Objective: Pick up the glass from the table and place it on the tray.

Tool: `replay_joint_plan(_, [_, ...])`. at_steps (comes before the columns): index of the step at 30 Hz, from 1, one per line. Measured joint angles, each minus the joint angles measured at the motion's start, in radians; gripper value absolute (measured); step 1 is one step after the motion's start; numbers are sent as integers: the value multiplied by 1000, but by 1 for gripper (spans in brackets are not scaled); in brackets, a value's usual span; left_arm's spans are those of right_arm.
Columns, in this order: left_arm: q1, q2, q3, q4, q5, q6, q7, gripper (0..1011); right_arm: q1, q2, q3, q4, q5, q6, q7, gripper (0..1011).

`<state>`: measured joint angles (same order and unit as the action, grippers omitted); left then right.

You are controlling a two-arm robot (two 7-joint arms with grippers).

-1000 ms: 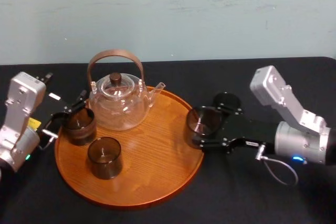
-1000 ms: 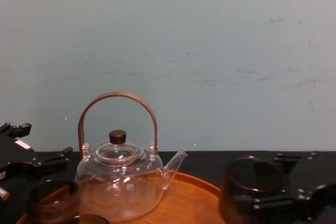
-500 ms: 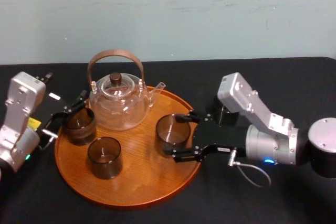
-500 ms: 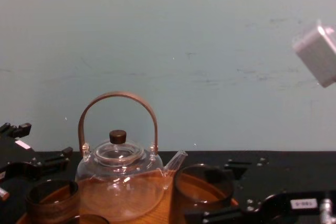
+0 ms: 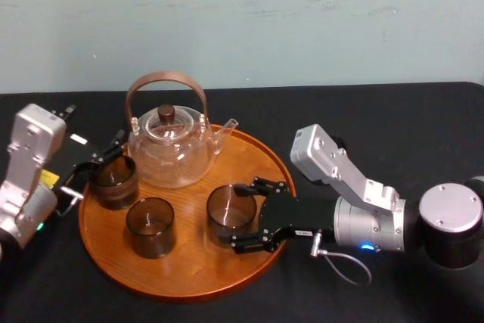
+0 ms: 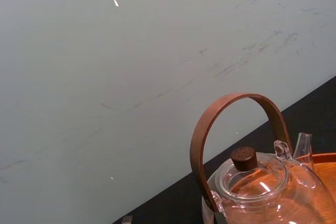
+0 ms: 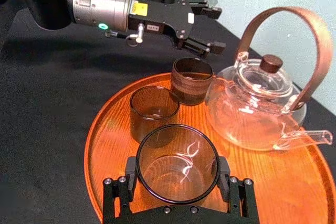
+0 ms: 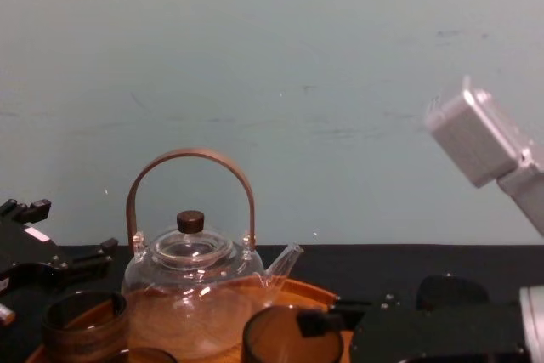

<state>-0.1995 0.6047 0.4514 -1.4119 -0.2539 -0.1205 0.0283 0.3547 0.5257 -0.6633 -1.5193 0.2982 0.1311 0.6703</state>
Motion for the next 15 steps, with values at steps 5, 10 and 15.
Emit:
replay_joint_plan(5, [0,0,0,0,0,0,0,1001,2,-11,-12,24,0,-4,1,911])
replay_joint_plan(10, [0,0,0,0,0,0,0,1001,2,-18,-20,41,-2,-5,3,911])
replay_joint_plan(15, [0,0,0,0,0,0,0,1001,2,-25,-25,56,-2,-5,4,911])
